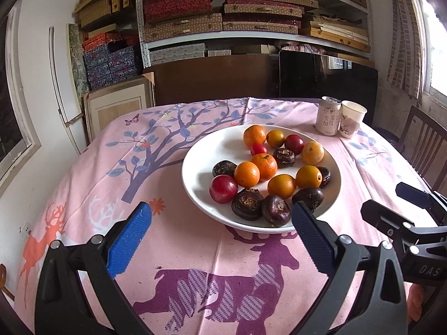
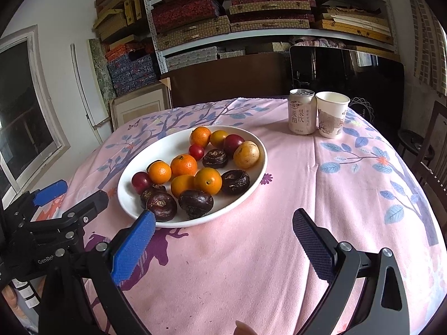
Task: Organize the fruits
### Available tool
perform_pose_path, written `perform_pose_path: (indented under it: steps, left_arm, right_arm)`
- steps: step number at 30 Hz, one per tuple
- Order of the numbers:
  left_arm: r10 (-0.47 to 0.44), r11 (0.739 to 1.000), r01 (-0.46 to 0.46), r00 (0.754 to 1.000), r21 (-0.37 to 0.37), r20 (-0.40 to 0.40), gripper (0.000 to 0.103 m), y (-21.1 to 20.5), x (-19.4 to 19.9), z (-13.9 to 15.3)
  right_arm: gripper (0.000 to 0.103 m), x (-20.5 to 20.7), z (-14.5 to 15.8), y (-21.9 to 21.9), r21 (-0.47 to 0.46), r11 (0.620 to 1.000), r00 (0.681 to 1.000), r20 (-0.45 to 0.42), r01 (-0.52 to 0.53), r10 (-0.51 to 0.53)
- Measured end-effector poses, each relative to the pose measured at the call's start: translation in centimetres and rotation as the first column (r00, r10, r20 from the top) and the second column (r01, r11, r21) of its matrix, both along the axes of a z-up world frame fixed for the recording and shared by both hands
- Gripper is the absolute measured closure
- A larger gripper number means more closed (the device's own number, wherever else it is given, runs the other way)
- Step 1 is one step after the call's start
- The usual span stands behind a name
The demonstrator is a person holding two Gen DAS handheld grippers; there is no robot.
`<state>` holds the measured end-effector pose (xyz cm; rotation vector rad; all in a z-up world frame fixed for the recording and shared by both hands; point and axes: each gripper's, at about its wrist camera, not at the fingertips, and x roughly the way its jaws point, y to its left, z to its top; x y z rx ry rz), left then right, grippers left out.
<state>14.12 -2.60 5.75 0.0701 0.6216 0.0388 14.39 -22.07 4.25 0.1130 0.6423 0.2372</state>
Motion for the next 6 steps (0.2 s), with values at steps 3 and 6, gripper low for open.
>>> perform_pose_path:
  steps: [3, 6]
  left_arm:
    - [-0.008, 1.0, 0.008, 1.0, 0.007, -0.008, 0.005, -0.21, 0.14, -0.17]
    - [-0.012, 1.0, 0.012, 1.0, 0.026, -0.002, 0.005, -0.53, 0.04, -0.22]
  right_arm:
    - [0.004, -0.04, 0.03, 0.07, -0.009, 1.0, 1.0, 0.003, 0.005, -0.005]
    - [0.004, -0.07, -0.06, 0.12, -0.015, 1.0, 1.0, 0.004, 0.004, -0.004]
